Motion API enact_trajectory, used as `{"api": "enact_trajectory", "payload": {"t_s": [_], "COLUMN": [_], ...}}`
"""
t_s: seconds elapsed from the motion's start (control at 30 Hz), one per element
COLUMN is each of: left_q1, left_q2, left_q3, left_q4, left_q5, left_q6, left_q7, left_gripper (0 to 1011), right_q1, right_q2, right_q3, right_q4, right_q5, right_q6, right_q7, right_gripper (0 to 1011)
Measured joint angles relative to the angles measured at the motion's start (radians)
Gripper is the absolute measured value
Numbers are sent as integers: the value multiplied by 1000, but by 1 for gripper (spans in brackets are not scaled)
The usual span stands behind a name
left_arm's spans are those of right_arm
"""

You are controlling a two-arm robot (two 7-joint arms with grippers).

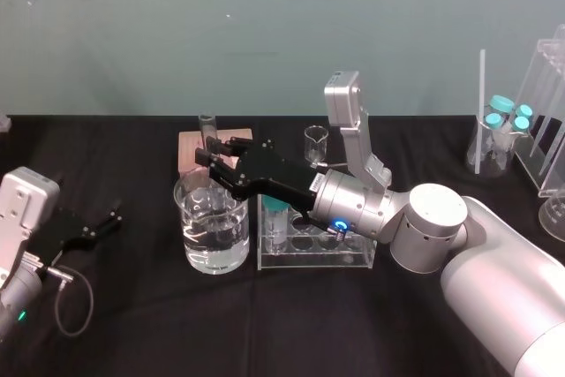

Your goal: Hold the test tube with one hand and immerse one end into the beaker, then return it to the test tube rack.

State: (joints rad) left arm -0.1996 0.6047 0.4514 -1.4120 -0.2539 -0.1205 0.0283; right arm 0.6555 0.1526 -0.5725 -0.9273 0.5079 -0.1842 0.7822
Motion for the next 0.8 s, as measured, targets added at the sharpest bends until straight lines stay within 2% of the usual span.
{"api": "enact_trajectory", "payload": {"t_s": [0.8], "left_q1": [0], "left_q2": [0], "left_q3": [0], "left_q4": [0], "left_q5": [0], "left_q6": [0], "left_q7": [0], "left_gripper": [1000], "right_q1": [3], "right_q2": [-2], "right_q3": [3], "right_q4": [5], "right_q5": [1], "right_q6": [-7], "right_q7": [3], "right_gripper": [226]}}
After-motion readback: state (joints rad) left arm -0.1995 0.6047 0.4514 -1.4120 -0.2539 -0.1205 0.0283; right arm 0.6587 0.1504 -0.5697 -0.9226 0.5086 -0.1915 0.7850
